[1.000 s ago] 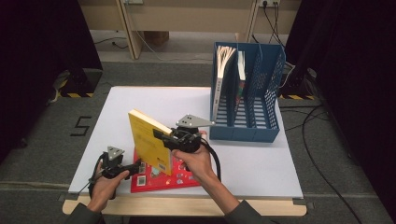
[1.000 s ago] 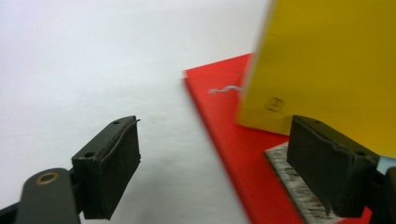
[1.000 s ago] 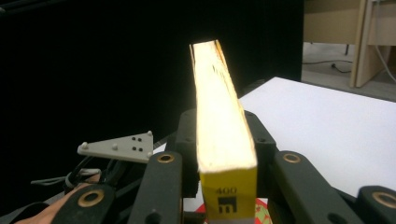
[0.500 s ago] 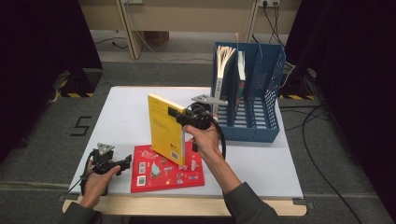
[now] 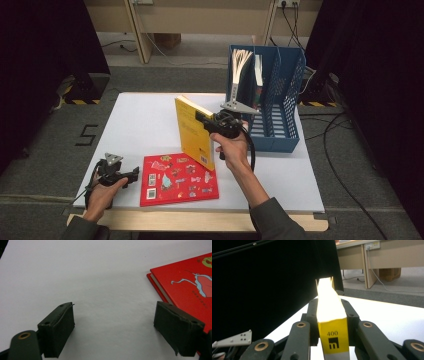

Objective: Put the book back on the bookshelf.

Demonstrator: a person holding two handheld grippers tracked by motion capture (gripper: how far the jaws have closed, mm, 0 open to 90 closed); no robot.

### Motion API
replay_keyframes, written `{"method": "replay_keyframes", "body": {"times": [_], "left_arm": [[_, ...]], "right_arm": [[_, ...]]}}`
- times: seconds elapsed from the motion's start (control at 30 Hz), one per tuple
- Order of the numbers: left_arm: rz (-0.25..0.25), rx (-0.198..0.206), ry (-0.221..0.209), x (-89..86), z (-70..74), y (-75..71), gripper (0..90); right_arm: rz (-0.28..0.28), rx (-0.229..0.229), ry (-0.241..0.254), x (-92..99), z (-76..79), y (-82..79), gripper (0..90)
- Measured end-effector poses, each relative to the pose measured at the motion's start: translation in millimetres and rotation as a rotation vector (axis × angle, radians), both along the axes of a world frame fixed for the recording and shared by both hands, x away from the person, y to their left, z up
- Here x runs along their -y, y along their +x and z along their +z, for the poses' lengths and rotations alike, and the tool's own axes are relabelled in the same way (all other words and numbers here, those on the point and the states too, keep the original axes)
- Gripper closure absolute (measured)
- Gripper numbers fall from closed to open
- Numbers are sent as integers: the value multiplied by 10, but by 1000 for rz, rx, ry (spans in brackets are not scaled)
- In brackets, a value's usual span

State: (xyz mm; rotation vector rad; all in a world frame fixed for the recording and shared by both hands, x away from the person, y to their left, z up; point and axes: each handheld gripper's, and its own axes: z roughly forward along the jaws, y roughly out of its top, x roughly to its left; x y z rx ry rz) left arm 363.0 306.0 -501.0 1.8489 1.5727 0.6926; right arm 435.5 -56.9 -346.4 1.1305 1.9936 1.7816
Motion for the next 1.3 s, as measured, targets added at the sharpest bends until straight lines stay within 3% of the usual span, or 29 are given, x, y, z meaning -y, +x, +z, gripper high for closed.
{"method": "replay_keyframes", "body": {"times": [0.2, 0.3, 0.43, 0.57, 0.83, 0.97, 1.3], "left_arm": [[0, -4, -13, -14, -5, 4, 151], [3, -6, -12, -13, -5, 4, 147], [0, -4, -10, -13, -6, 5, 147], [0, -4, -8, -12, -5, 5, 147], [2, -5, -9, -10, -5, 2, 147], [0, -4, -10, -12, -6, 3, 147], [-3, -5, -17, -18, -9, 7, 144]], "right_arm": [[29, 21, 16, 94, -58, -162, 716], [44, 51, -13, 146, -83, -265, 713], [57, 50, -13, 209, -115, -333, 703], [63, 33, -35, 209, -132, -345, 699], [85, 22, -12, 212, -153, -315, 692], [95, 16, -35, 189, -166, -283, 686], [96, -1, -33, 160, -208, -227, 683]]}}
